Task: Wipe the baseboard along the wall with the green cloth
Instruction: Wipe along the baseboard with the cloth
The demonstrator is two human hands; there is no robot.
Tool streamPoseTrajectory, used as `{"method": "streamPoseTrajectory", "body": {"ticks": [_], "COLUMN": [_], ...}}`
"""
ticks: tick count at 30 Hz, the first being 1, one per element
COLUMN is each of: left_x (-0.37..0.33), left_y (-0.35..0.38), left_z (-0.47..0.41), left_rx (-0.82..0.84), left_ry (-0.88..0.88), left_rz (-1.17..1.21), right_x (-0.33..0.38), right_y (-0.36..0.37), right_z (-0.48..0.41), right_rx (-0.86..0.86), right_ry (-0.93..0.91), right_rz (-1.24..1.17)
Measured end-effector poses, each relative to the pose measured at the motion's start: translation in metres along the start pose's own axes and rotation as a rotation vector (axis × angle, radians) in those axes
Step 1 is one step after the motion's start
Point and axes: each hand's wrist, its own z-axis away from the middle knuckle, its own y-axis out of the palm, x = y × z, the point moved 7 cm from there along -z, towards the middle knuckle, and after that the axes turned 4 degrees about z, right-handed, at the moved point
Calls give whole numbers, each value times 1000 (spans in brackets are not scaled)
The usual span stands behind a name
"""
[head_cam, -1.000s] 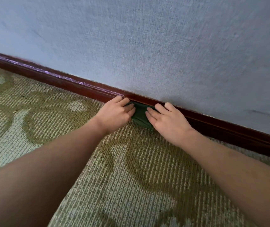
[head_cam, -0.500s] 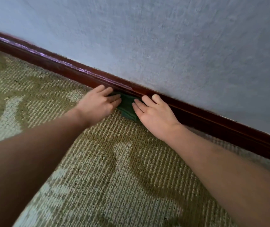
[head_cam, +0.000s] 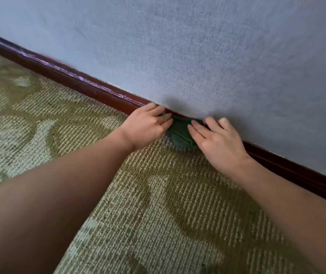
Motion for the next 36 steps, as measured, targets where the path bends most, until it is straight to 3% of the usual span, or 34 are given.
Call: {"method": "streamPoseTrajectory", "body": {"ticks": [4,16,23,36], "left_x": [0,-4,2,32], "left_y": [-20,-8,5,20], "left_z": [-11,-10,-3,17], "left_rx": [-65,-3,-32,76], "left_ry": [-10,27,59,-136], "left_rz": [18,33,68,129], "right_x": [-15,-5,2,24], "right_y": [-12,-7,11,27], "right_z": [6,7,1,-33], "right_rx": [-13,19,117,324], "right_ry": [34,7,12,9], "right_rz": [8,-59,-129,-323]}}
